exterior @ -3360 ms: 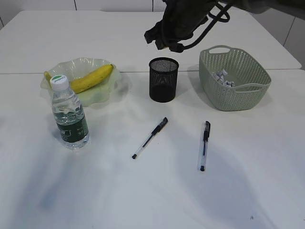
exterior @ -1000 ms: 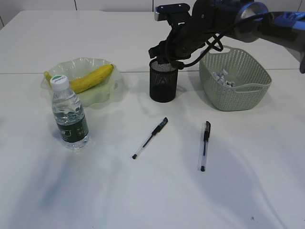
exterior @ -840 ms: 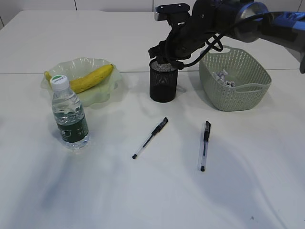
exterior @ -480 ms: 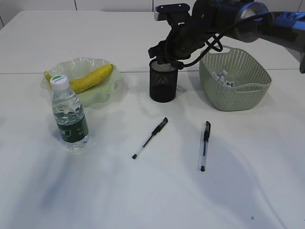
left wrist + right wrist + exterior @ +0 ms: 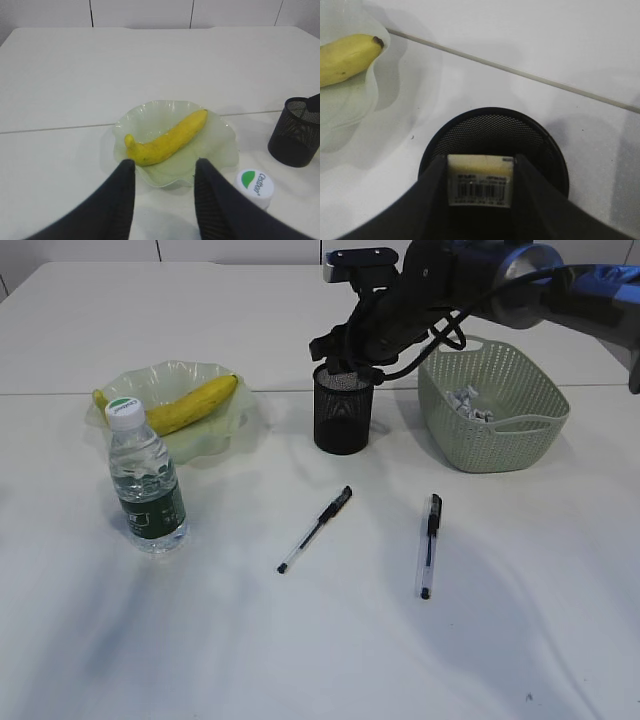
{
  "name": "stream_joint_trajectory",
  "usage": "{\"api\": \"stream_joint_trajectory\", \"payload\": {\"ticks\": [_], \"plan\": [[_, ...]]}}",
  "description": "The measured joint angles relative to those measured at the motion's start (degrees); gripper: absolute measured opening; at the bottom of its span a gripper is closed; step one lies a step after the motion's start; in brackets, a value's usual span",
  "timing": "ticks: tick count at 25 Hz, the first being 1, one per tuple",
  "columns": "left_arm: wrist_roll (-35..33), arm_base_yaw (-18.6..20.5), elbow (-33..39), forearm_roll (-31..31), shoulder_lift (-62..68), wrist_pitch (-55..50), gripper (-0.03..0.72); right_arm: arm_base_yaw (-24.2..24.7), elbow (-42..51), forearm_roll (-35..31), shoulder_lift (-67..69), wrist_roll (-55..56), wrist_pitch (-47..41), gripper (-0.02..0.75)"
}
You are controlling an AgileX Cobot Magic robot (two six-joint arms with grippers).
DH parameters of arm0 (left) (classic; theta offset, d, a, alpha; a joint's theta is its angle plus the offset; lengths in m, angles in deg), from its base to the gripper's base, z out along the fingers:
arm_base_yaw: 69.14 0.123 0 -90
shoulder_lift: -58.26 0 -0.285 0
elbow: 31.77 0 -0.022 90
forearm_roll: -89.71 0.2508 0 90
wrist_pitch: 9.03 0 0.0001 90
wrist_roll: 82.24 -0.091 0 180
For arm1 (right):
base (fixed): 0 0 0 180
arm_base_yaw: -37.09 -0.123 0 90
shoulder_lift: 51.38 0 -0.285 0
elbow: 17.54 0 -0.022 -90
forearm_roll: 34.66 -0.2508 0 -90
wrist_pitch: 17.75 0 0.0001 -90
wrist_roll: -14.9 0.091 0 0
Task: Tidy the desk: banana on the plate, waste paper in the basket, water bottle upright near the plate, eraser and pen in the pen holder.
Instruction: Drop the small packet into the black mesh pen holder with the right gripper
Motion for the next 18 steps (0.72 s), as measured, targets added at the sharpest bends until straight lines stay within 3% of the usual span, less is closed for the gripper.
{"api": "stream_joint_trajectory", "payload": {"ticks": [9, 18], "plan": [[0.0, 0.0, 0.0, 0.0, 0.0, 0.0, 0.276, 0.48, 0.0, -0.14, 0.0, 0.85, -0.1, 0.337], [0.0, 0.0, 0.0, 0.0, 0.0, 0.0, 0.276, 1.21, -3.39, -0.25, 0.0, 1.05, -1.89, 0.346]]}}
